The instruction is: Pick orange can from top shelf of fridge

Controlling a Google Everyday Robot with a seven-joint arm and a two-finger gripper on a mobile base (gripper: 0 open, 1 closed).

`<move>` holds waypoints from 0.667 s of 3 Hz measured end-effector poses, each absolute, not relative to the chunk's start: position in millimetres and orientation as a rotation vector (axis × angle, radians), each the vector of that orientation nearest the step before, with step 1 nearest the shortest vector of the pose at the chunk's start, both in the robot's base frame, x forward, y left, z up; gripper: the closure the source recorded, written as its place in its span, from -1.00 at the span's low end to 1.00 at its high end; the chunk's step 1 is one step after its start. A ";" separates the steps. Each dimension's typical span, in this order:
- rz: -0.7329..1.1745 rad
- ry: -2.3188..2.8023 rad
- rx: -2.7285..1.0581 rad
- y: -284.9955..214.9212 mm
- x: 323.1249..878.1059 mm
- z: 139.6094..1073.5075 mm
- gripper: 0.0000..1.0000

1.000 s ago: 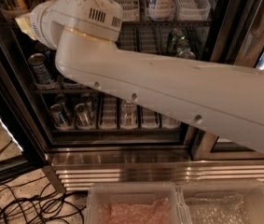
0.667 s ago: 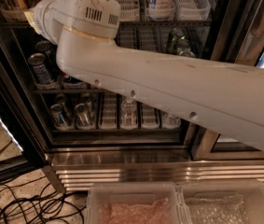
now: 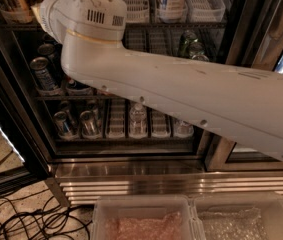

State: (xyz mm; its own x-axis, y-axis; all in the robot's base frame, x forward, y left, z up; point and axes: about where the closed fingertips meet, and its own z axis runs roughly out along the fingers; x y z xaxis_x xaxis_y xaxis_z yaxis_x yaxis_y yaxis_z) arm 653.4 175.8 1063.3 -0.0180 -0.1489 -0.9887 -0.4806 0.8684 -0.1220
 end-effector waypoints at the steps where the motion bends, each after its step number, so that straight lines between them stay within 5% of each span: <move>1: 0.287 1.572 -0.509 183.6 657.2 1066.9 -0.28; 2: 0.294 1.556 -0.517 193.4 663.5 1072.0 -0.24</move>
Offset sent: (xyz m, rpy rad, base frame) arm 0.0202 0.0287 0.0120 0.0382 -0.0251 0.0284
